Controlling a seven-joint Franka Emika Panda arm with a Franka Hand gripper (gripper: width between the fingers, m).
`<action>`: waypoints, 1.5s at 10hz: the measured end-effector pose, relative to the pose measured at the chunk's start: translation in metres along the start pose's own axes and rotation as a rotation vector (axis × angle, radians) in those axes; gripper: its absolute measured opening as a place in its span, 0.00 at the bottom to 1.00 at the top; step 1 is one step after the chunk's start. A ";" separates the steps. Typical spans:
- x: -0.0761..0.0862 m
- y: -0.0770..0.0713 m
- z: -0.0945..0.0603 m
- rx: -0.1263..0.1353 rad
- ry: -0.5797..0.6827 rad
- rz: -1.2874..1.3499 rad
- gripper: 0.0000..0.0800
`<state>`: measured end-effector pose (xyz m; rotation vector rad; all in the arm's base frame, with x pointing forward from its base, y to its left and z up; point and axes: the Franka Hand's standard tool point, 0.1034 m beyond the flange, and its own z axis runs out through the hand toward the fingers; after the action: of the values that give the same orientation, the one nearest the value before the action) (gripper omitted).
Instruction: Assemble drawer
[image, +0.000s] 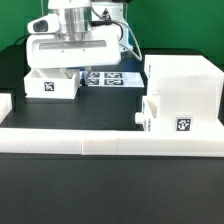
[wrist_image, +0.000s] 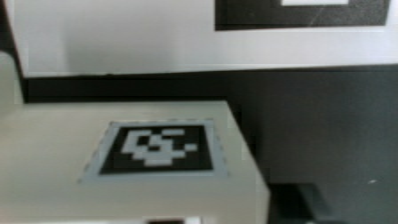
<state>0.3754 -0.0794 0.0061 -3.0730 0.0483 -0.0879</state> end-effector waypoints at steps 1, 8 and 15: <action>0.001 0.000 0.000 -0.001 0.002 0.000 0.05; 0.005 -0.001 -0.002 -0.002 0.010 -0.002 0.05; 0.099 -0.040 -0.047 0.048 0.030 -0.071 0.05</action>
Offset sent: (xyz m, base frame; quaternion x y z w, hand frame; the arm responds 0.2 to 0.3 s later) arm 0.0000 0.0000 0.0000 0.0000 0.0000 0.0000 1.0000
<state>0.4724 -0.0460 0.0607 -3.0253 -0.0611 -0.1374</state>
